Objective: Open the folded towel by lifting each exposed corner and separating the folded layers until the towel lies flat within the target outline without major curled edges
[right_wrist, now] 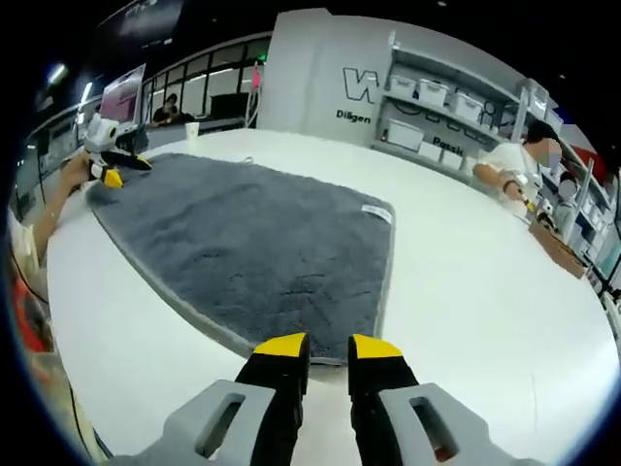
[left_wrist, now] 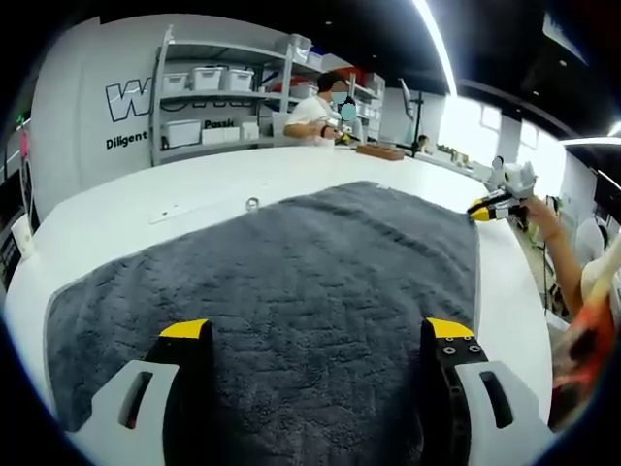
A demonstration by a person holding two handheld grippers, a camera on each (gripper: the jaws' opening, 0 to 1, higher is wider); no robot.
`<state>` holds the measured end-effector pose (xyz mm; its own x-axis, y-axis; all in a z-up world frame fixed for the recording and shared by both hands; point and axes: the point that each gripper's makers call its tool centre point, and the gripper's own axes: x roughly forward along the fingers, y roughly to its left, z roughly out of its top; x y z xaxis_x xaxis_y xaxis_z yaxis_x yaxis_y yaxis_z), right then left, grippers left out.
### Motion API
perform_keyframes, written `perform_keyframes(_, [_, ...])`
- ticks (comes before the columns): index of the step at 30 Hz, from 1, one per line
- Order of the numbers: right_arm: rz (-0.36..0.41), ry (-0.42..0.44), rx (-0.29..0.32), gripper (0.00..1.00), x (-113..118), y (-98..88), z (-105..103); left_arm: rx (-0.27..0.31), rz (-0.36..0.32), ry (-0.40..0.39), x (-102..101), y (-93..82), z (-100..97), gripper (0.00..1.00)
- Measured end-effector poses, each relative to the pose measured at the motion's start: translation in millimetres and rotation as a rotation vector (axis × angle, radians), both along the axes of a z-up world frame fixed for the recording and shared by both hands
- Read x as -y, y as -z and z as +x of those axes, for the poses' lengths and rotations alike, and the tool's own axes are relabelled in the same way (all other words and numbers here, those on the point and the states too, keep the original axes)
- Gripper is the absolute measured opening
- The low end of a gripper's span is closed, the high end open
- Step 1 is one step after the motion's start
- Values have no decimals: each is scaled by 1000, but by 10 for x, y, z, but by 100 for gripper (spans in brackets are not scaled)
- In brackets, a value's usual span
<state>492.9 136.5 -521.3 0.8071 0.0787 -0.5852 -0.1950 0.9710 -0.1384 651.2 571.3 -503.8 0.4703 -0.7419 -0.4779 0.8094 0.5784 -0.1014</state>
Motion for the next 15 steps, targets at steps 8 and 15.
perform_keyframes(8, [32, 17, -16, 15, 72, 98, -137, -4, 12, 6, 14, 22, -23, 87])
perform_keyframes(15, [1, 34, -25, 19, 99, 54, -133, -2, 15, 8, -2, 14, -24, 87])
